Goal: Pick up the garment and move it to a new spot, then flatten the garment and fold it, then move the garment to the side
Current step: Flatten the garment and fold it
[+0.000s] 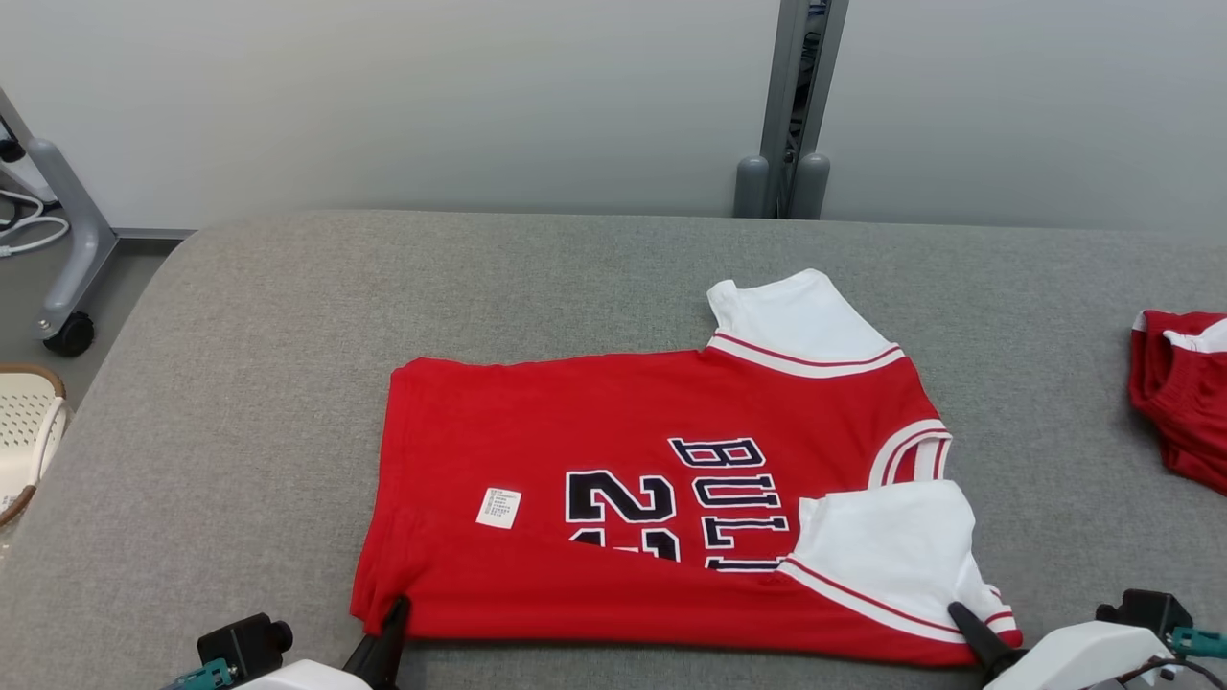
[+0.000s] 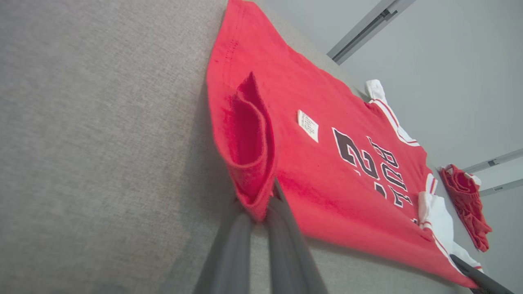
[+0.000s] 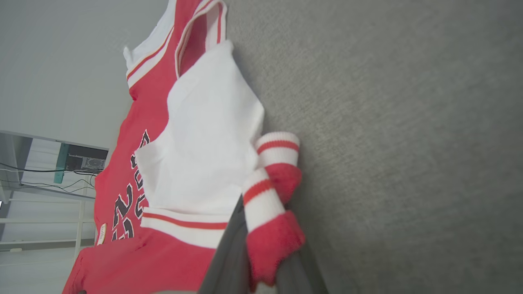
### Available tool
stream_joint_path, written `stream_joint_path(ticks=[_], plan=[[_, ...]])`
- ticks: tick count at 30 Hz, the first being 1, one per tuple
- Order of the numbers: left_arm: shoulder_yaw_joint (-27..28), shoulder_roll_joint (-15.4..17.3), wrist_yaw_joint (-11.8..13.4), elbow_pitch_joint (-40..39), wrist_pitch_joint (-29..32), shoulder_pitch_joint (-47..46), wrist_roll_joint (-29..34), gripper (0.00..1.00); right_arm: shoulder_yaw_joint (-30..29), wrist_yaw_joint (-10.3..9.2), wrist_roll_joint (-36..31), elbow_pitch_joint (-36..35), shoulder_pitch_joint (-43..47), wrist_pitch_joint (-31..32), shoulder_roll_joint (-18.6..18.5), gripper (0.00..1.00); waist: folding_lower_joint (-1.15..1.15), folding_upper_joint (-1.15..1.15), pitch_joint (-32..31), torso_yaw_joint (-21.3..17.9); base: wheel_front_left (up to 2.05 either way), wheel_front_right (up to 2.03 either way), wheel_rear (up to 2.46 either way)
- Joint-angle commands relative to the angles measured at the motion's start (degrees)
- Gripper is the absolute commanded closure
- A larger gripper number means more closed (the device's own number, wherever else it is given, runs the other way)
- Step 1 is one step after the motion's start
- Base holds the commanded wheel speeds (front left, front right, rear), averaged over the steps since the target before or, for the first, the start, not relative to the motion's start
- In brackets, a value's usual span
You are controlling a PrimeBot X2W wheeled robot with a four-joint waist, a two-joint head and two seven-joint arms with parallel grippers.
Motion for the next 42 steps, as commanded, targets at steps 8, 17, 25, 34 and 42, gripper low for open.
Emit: stream_joint_path(ticks=[8,17,25,34,42], plan=[[0.30,1.25,1.43,-1.24,0.30,1.09,0.06,1.00,-3.02,-0.10,-4.85,0.86,2.32,2.35,2.53,1.00,0.00,0.00,0.04,-0.17,0.00,0.00,0.00],[0.23,1.58,3.34,-0.76,0.37,1.78,0.45,0.00,-10.37,-0.28,-10.29,-0.91,3.65,2.99,3.51,0.00,0.00,0.00,0.19,-0.46,0.00,0.00,0.00],[1.59,2.29,5.66,-0.27,-1.15,1.42,0.54,0.00,-19.43,-0.03,-16.33,-3.20,3.22,3.36,4.55,0.00,0.00,0.00,0.04,-0.56,0.00,0.00,0.00],[5.60,3.82,7.80,-2.97,-5.72,-1.83,7.37,0.00,-26.59,-0.01,-24.82,-12.17,1.38,1.76,6.56,0.00,0.00,0.00,-0.43,-0.56,0.00,0.00,0.00],[16.01,-0.16,10.12,-13.81,-5.87,-0.95,27.73,0.00,-23.62,-0.01,-34.65,-24.81,2.72,-2.15,6.23,0.00,0.00,0.00,-0.52,-0.99,0.00,0.00,0.00]])
